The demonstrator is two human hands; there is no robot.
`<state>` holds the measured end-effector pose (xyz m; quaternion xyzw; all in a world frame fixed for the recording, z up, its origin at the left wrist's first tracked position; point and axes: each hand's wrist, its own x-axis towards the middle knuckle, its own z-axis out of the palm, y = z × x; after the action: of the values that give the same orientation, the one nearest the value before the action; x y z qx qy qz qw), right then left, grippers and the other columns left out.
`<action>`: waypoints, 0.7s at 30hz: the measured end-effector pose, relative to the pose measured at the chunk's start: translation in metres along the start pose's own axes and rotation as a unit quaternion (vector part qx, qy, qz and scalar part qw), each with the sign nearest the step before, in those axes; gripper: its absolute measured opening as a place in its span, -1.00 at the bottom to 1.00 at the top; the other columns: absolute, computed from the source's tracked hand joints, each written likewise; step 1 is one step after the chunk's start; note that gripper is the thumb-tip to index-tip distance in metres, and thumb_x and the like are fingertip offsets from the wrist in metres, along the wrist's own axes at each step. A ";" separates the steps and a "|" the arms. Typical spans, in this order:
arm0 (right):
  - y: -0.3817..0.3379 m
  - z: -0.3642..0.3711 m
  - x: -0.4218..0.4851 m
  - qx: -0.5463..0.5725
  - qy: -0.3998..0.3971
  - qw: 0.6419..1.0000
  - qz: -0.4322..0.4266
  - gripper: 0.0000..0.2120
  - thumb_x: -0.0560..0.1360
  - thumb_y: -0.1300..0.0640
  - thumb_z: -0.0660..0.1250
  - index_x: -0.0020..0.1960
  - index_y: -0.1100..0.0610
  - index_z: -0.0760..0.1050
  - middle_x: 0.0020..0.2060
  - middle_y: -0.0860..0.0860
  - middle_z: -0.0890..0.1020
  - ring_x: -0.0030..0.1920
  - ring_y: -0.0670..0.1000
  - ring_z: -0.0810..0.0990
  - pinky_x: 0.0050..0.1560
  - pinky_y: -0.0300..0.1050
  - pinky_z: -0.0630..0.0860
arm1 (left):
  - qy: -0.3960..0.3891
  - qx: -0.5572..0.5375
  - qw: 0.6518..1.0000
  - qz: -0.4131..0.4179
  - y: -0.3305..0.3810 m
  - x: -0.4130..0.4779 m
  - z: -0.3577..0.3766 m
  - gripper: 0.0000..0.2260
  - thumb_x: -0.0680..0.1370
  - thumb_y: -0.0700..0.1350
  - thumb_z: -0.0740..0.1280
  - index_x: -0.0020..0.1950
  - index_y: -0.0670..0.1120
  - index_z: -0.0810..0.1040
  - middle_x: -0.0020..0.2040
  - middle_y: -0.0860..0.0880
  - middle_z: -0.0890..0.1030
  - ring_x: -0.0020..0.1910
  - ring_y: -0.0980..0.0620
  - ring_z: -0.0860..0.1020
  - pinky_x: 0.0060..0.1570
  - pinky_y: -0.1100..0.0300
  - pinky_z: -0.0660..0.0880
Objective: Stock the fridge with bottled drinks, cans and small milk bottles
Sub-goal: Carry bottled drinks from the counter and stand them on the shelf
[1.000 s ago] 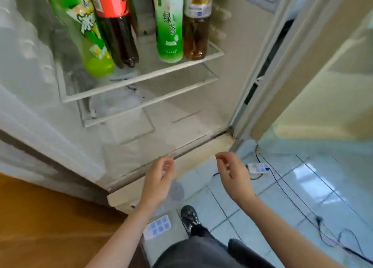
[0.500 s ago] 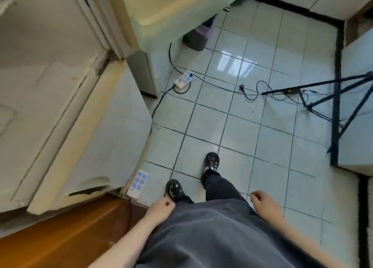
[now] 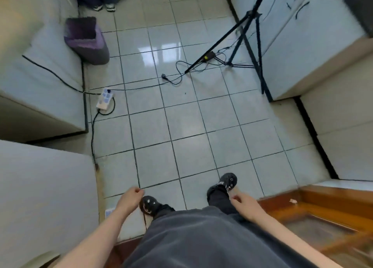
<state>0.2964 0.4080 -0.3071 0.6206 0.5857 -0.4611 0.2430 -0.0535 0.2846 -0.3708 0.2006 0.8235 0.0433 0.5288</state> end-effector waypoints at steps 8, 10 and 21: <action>0.166 -0.122 0.032 0.157 0.077 0.980 0.094 -0.84 0.58 0.08 0.17 0.05 0.07 0.51 0.05 0.05 0.63 0.01 0.00 0.55 0.10 -0.10 0.48 | -0.055 0.128 0.989 0.059 0.198 -0.010 0.133 -0.79 0.59 -0.08 0.20 0.01 -0.19 0.55 0.10 -0.23 0.61 0.14 -0.20 0.55 0.08 0.09 0.44; 0.202 -0.150 0.033 0.155 0.103 0.976 0.116 -0.78 0.59 0.07 0.16 0.12 0.09 0.52 0.13 0.05 0.60 0.07 0.02 0.53 0.08 -0.15 0.42 | -0.081 0.181 0.975 0.096 0.253 -0.023 0.170 -0.80 0.59 -0.06 0.19 0.04 -0.12 0.53 0.13 -0.16 0.60 0.14 -0.12 0.53 0.03 0.16 0.39; 0.307 -0.201 0.036 0.356 0.109 0.901 0.220 -0.76 0.62 0.10 0.13 0.19 0.16 0.48 0.13 0.06 0.56 0.14 0.06 0.52 0.14 -0.12 0.41 | -0.154 0.349 0.894 0.237 0.468 -0.046 0.298 -0.79 0.60 -0.05 0.19 0.16 -0.06 0.54 0.16 -0.04 0.59 0.17 -0.04 0.51 0.11 0.22 0.35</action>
<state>0.6424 0.5356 -0.3197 0.8254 0.2536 -0.5031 0.0355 0.3610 0.6545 -0.3294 0.5657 0.6219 -0.1540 0.5191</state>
